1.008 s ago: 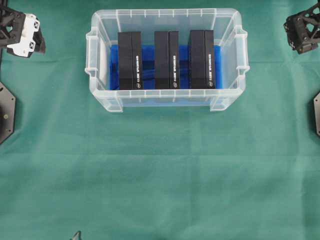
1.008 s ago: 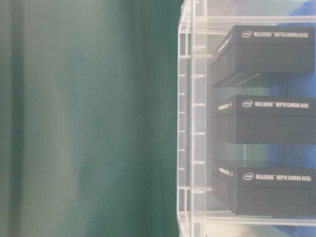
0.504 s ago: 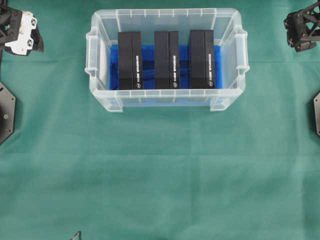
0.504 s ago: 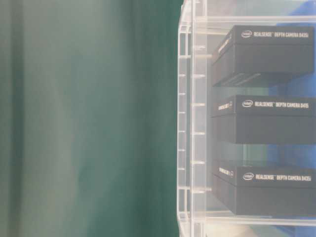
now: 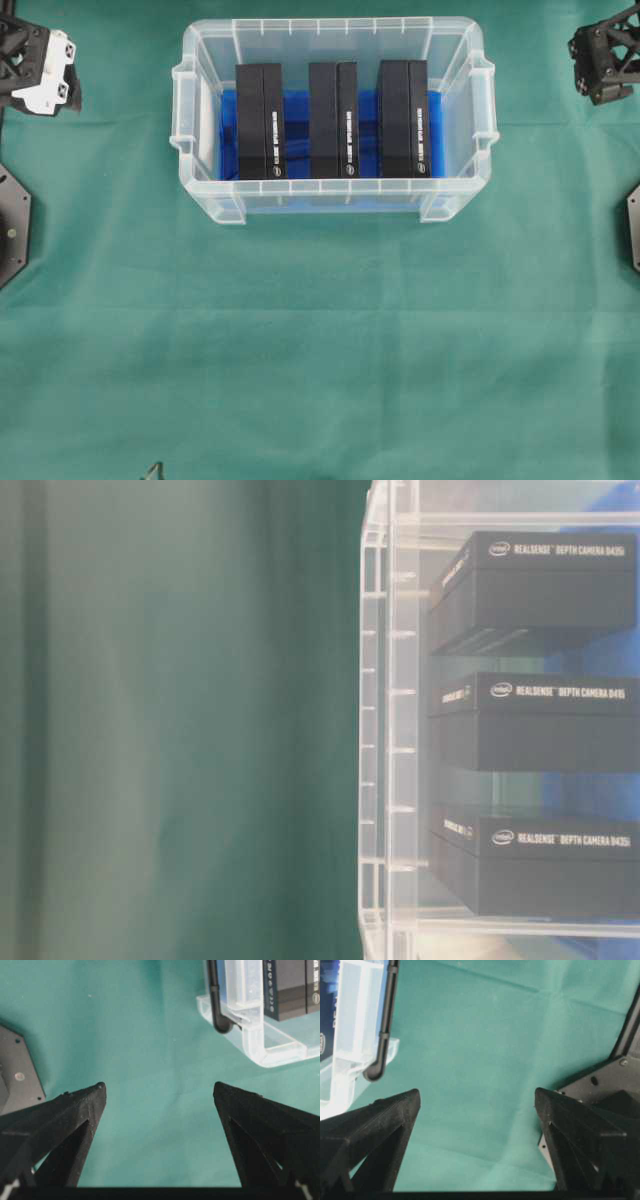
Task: Take the box out of the case with both arms.
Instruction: 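Open both grippers and swing them toward the bin's far edge, then lower both open grippers over the left and right black box pairs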
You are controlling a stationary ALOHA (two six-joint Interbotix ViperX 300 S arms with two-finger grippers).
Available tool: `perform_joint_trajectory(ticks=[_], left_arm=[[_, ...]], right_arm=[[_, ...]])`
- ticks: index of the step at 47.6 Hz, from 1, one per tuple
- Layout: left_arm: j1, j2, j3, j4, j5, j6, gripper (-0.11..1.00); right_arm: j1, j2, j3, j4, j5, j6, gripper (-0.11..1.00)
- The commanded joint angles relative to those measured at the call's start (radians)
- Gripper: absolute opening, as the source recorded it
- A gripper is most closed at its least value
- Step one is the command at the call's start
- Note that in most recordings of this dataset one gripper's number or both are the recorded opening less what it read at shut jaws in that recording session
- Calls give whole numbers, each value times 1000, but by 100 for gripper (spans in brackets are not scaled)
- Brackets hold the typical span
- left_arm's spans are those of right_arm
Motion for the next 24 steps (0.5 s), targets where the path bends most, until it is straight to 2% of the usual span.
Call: perform_joint_trajectory(ticks=[1, 10, 18, 24], left_arm=[[0, 0, -25, 2, 0, -11, 90], [0, 41, -49, 0, 0, -51, 90], [-3, 140, -106, 2, -2, -97, 90], [-20, 238, -173, 2, -6, -98, 90]], right_arm=[[3, 2, -17, 8, 0, 8, 97], [3, 34, -32, 18, -8, 52, 96], [17, 98, -69, 26, -74, 69, 96], [41, 172, -120, 26, -118, 69, 96]])
